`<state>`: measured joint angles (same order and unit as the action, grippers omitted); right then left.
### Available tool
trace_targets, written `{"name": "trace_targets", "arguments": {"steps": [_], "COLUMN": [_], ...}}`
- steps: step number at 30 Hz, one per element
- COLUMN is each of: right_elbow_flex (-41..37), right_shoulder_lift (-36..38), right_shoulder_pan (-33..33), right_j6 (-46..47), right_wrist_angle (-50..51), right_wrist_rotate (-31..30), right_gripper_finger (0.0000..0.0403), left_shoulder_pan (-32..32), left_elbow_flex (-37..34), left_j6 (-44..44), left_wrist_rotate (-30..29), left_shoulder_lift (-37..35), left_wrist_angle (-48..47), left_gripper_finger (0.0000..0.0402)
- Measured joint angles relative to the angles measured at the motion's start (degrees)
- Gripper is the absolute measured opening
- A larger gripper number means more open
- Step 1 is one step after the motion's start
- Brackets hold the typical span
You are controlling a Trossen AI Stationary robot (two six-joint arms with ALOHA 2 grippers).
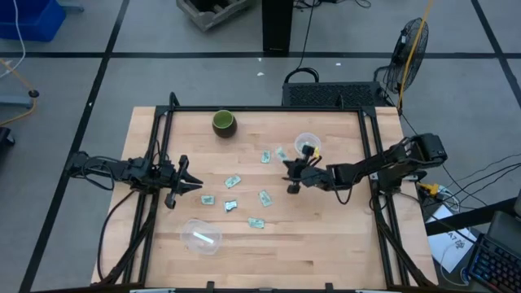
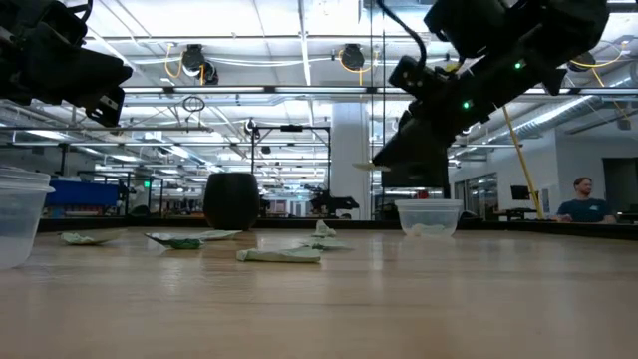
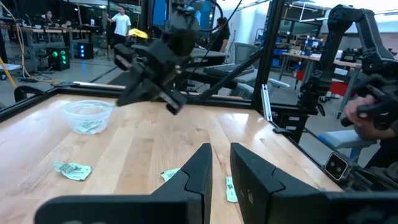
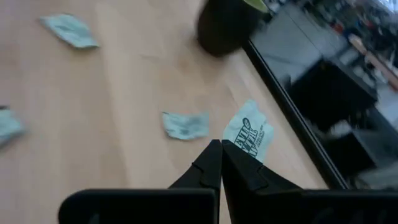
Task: Pick and place items into bin
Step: Put the green stevia packet into the top transparent bin
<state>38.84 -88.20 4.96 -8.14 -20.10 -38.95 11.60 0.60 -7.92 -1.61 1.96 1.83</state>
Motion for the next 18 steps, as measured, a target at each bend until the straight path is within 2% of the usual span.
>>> {"name": "trace_targets", "arguments": {"steps": [3, 13, 18], "right_elbow_flex": [-0.48, -7.4, -10.7], "right_shoulder_lift": [1.16, 10.79, 15.07], "right_shoulder_pan": [-2.41, -9.66, -13.09], "right_j6": [2.85, 10.43, 14.91], "right_wrist_angle": [3.77, 3.72, 3.66], "right_wrist_rotate": [0.02, 0.37, 7.33], "right_gripper_finger": [0.0, 0.0, 0.0], "left_shoulder_pan": [-0.02, -0.02, -0.04], "left_elbow_flex": [0.0, 0.0, 0.0], "left_j6": [0.0, 0.0, 0.0], "left_wrist_rotate": [0.0, -0.05, -0.02], "left_shoulder_lift": [0.0, 0.26, 0.33], "left_wrist_angle": [-0.02, 0.03, 0.0], "left_gripper_finger": [0.006, 0.0061, 0.006]}}
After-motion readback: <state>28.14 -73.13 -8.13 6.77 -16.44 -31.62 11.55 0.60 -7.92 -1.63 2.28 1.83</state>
